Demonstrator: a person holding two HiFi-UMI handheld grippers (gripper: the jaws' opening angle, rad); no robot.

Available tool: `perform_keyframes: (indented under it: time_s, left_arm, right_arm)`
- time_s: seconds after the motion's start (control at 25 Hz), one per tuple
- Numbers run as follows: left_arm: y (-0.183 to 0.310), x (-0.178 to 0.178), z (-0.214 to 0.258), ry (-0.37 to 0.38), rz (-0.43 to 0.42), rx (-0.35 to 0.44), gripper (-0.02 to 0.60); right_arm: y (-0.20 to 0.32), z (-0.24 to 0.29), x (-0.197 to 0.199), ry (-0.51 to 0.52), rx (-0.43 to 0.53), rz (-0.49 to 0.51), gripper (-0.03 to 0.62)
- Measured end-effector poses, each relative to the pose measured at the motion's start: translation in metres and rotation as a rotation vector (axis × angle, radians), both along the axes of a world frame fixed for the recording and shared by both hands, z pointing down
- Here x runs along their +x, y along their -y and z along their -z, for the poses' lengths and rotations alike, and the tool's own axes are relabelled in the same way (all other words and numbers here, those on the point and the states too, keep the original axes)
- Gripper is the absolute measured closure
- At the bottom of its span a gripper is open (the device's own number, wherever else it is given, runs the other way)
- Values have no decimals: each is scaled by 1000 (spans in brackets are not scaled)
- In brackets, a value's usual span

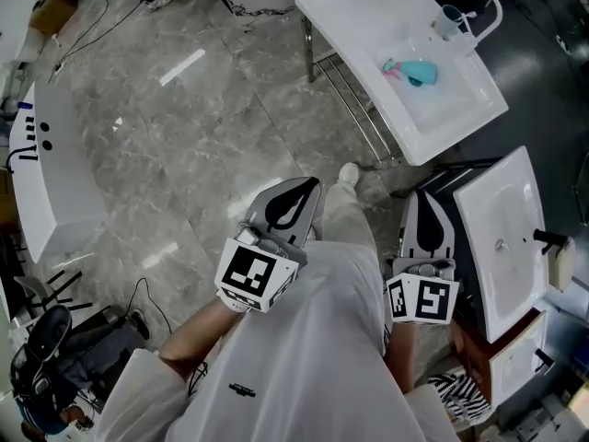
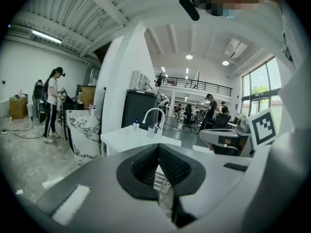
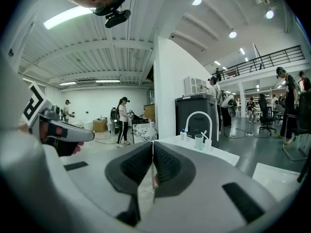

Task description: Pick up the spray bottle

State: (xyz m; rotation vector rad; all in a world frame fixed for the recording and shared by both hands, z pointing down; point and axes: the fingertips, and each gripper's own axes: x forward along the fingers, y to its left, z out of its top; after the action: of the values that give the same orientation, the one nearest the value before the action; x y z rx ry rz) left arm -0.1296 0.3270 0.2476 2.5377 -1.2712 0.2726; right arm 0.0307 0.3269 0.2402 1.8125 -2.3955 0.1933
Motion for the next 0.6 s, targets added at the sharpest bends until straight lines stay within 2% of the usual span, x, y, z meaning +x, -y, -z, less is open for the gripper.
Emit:
perform_keyframes:
  time_s: [0.24, 0.6]
  left_arm:
    - [79, 27, 1, 16, -5, -7, 577]
    - [201, 93, 16, 33, 8, 7, 578]
  right_arm:
    - [80, 0, 29, 10, -5, -2, 588]
    - [201, -1, 87, -8, -21, 65, 588]
